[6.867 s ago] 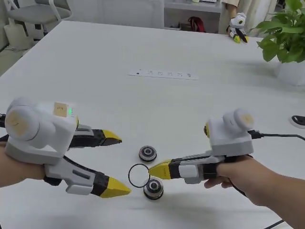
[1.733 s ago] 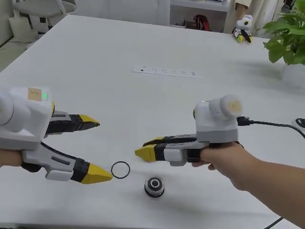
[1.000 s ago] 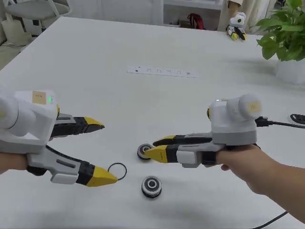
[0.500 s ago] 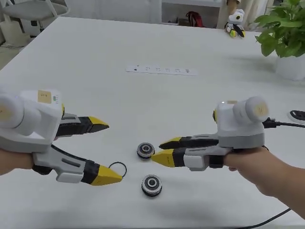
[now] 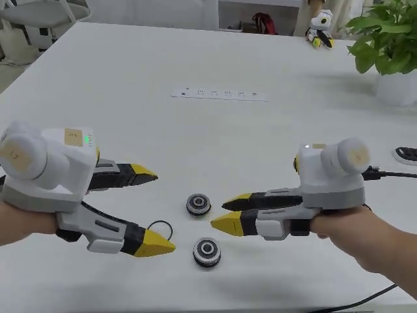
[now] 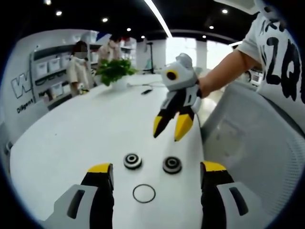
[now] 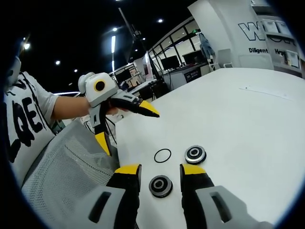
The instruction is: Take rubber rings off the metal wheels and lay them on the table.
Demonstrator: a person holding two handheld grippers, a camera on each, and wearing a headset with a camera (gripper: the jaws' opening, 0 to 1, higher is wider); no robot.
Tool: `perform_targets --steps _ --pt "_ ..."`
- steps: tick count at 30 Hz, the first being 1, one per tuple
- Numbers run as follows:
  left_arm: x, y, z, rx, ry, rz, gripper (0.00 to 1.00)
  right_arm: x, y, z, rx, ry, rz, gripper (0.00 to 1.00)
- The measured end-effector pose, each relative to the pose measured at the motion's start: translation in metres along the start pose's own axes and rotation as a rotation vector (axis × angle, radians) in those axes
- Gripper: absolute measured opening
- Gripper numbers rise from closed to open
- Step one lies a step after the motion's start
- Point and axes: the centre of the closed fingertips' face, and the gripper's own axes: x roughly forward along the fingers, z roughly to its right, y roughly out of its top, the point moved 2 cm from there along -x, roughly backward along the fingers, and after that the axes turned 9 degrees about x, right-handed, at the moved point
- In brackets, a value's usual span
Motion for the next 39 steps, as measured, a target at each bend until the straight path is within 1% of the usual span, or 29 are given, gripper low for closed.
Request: perform_targets --steps 5,10,23,30,36,39 --pt "0.004 0.0 0.002 0.002 -0.012 -0.003 0.74 0.001 -0.006 0.002 -0.012 -0.006 -0.015 0.3" --pt "0.009 0.0 0.005 0.004 -0.027 -0.005 0.73 0.002 -0.014 0.006 -0.041 -0.011 -0.036 0.31" --pt "0.019 -0.007 0.011 0.008 -0.061 -0.029 0.7 0.002 -0.029 0.014 -0.098 -0.017 -0.081 0.31" --pt "0.025 -0.008 0.013 0.01 -0.073 -0.033 0.68 0.004 -0.036 0.014 -0.162 -0.008 -0.11 0.33" --pt "0.029 -0.008 0.015 0.014 -0.091 -0.036 0.66 0.005 -0.043 0.013 -0.195 -0.001 -0.132 0.33" --pt "0.032 -0.01 0.016 0.014 -0.096 -0.043 0.65 0.006 -0.045 0.014 -0.203 0.0 -0.141 0.33"
